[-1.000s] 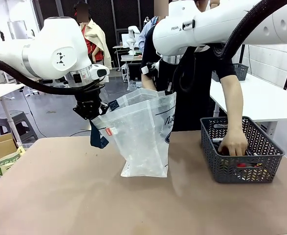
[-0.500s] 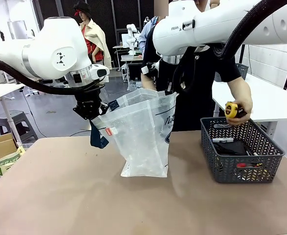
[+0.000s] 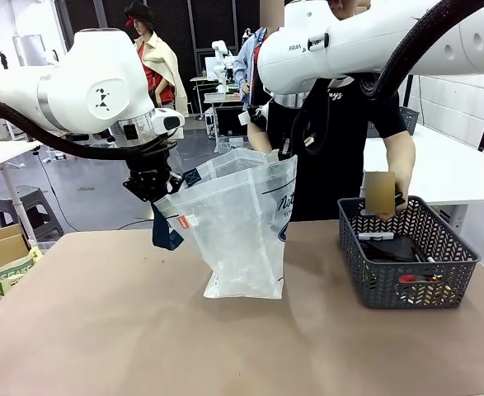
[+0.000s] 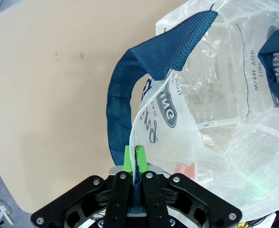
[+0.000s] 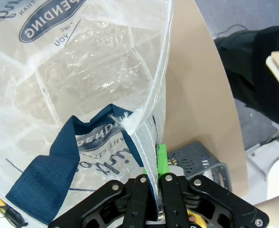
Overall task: Transfer purchased items from the store into the shopping bag.
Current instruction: Move the Reusable shopping bag to the right side of the table.
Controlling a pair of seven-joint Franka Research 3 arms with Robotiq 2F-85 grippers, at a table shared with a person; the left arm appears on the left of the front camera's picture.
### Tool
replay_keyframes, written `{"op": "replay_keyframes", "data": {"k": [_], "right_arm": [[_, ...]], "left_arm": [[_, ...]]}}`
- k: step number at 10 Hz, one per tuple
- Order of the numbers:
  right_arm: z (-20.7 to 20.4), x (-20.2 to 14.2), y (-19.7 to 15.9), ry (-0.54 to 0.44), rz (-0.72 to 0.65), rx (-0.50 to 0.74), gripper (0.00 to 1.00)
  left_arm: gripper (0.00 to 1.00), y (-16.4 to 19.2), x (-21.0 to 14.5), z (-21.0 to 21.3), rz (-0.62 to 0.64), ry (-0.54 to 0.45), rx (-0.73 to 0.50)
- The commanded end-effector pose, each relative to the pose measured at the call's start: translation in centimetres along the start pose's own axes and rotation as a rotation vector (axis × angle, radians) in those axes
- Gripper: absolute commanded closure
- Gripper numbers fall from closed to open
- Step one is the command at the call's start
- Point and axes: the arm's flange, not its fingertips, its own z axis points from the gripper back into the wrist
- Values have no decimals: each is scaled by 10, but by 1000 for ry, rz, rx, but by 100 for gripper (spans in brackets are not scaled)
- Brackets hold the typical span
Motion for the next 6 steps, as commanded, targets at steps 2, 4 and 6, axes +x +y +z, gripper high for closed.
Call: {"op": "replay_keyframes", "data": {"k": [2,4,6], "right_arm": [[0,-1,-1,1,-7,-1,100],[0,-1,-1,1,-7,-1,100],[0,-1,-1,1,-7,-1,100]], "left_arm": [[100,1,0,2,10,-1,-5],[100,1,0,2,10,-1,-5],[100,1,0,2,10,-1,-5]]}}
